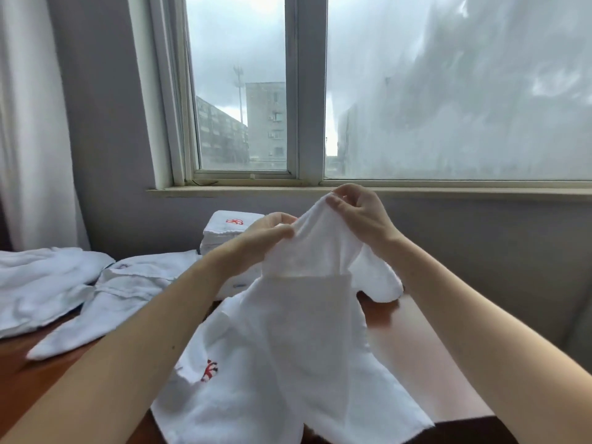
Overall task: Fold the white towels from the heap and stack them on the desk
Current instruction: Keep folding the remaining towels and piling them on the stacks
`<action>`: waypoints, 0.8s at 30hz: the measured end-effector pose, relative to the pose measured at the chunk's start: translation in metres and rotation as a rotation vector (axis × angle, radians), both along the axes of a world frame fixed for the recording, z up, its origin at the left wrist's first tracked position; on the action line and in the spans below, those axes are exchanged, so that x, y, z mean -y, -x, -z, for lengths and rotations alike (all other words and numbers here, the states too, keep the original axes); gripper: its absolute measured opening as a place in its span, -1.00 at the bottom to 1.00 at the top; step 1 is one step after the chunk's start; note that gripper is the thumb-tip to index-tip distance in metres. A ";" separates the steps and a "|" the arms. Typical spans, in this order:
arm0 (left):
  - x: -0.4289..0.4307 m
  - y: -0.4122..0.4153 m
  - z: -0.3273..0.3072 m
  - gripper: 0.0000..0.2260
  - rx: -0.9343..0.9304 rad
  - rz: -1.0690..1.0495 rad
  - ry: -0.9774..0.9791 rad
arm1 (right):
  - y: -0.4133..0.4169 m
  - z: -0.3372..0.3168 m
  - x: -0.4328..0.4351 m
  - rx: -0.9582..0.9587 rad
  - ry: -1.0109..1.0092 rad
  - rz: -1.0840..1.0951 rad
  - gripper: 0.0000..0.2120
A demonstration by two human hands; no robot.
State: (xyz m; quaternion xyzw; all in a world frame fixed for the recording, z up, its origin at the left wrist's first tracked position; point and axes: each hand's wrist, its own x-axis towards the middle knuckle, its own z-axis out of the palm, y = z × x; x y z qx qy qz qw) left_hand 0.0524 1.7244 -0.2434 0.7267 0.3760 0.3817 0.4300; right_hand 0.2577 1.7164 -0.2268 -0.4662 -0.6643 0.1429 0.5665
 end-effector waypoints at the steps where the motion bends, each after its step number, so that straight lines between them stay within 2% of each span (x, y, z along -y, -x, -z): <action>1: 0.001 0.005 -0.003 -0.88 -0.050 -0.016 -0.007 | -0.001 -0.003 0.002 0.045 -0.027 0.042 -0.94; 2: 0.002 0.011 -0.007 -0.90 -0.095 -0.068 -0.022 | -0.003 -0.007 0.004 0.090 -0.050 0.092 -0.94; 6: 0.007 0.025 -0.036 -0.71 -0.148 -0.264 -0.179 | -0.004 -0.018 0.014 0.184 -0.123 0.263 -0.95; 9: 0.022 0.030 -0.062 -0.73 -0.146 -0.303 -0.307 | 0.002 -0.027 0.022 0.198 -0.193 0.352 -0.87; 14: 0.064 0.040 -0.100 -0.72 -0.432 -0.609 -0.884 | 0.018 -0.050 0.043 0.179 -0.345 0.369 -0.81; 18: 0.097 0.053 -0.125 -0.67 -0.500 -0.807 -1.331 | 0.032 -0.070 0.066 0.137 -0.488 0.408 -0.79; 20: 0.107 0.060 -0.132 -0.58 -0.479 -0.840 -1.452 | 0.035 -0.082 0.079 0.164 -0.603 0.424 -0.76; 24: 0.116 0.073 -0.140 -0.49 -0.466 -0.904 -1.558 | 0.038 -0.104 0.096 0.277 -0.800 0.465 -0.67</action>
